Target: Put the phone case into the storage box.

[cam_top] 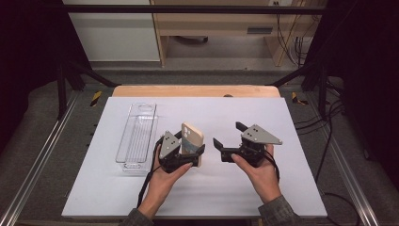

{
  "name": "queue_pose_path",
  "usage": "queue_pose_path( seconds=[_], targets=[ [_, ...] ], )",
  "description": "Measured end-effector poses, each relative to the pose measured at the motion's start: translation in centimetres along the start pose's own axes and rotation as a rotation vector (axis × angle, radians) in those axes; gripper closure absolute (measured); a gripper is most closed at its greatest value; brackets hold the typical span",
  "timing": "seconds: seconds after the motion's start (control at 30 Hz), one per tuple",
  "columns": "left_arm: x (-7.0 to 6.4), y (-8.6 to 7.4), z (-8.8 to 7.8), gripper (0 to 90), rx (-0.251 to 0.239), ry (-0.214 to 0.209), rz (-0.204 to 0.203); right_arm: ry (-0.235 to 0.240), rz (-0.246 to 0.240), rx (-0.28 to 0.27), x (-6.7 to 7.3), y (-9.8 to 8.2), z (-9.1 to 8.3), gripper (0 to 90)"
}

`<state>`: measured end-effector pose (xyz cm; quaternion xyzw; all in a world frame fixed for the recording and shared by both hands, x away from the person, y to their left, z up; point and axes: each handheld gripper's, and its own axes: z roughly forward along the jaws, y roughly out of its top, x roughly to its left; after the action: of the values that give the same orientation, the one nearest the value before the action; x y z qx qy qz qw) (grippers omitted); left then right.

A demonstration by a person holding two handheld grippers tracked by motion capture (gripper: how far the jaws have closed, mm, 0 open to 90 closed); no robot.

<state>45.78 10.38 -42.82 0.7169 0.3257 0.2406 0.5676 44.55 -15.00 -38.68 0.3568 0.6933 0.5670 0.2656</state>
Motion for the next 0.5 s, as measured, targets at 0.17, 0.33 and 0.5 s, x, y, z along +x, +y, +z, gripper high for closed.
queue_pose_path(
  seconds=[0.17, 0.33, 0.5],
  targets=[
    [0.4, 0.4, -0.3, 10.8, -0.001, 0.012, -0.002, -0.029, -0.004, 0.018, -1.4, -1.7, -1.1, 4.8],
    [1.1, 1.0, -0.5, 10.8, -0.003, 0.023, 0.005, -0.065, -0.015, 0.034, -2.5, -3.1, -2.6, 6.8],
    [1.9, 1.8, -0.6, 10.8, -0.001, 0.038, 0.002, -0.106, -0.023, 0.049, -3.5, -4.8, -4.2, 7.3]
  ],
)
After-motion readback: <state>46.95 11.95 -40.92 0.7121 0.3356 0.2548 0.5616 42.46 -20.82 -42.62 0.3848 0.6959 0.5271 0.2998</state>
